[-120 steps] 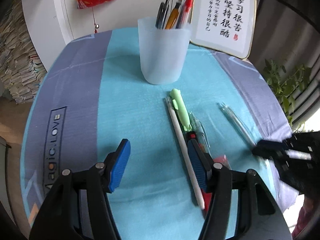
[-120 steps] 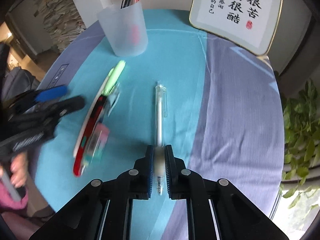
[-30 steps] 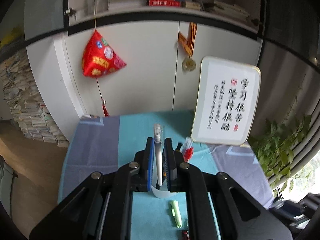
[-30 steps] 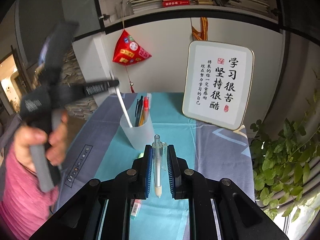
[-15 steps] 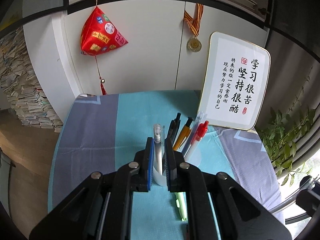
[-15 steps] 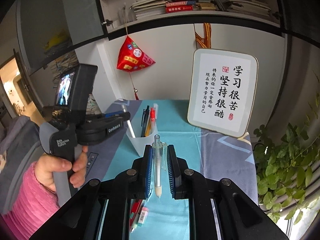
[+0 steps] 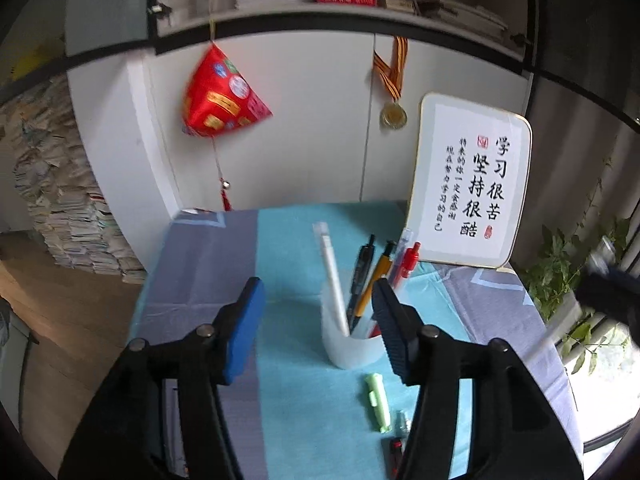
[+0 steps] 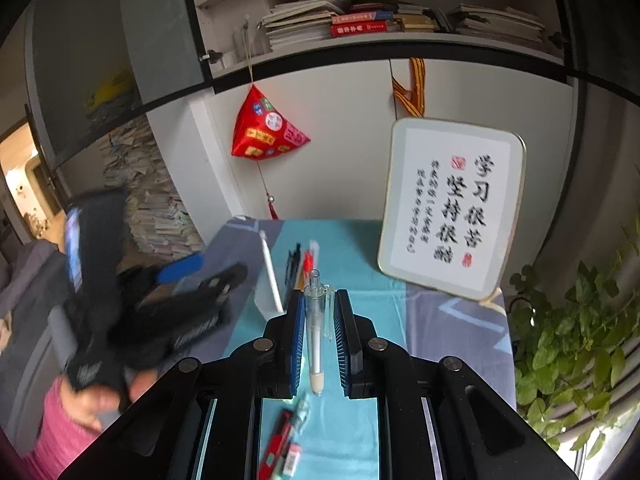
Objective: Organize stationery
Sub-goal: 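Lower the clear beige-grip pen into the cup and open the right tool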
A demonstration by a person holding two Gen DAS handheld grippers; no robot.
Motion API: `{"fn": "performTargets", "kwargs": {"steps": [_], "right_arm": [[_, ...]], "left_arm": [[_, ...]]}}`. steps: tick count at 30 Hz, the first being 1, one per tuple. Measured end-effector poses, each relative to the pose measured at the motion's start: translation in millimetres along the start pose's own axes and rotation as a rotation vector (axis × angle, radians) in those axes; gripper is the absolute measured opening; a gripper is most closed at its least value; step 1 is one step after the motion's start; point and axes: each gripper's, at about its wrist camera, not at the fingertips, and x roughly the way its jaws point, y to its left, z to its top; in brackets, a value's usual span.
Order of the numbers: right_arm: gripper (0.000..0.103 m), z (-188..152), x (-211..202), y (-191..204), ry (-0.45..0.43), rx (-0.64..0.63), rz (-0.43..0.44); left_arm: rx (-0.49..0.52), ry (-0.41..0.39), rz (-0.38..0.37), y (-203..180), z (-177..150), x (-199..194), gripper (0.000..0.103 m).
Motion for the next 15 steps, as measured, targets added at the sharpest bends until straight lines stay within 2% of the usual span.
{"fn": "performTargets", "kwargs": {"steps": [6, 10, 15], "right_arm": [[0.016, 24, 19, 13, -0.041, 0.015, 0.009], [0.016, 37, 40, 22, -0.055, 0.033, 0.005], [0.016, 42, 64, 39, -0.081, -0.008, -0.020]], "left_arm": [[-0.085, -0.003, 0.001, 34, -20, -19, 0.056], [-0.102, 0.006, 0.019, 45, -34, -26, 0.056], [-0.128, 0.021, 0.012, 55, -50, -31, 0.056]]}}
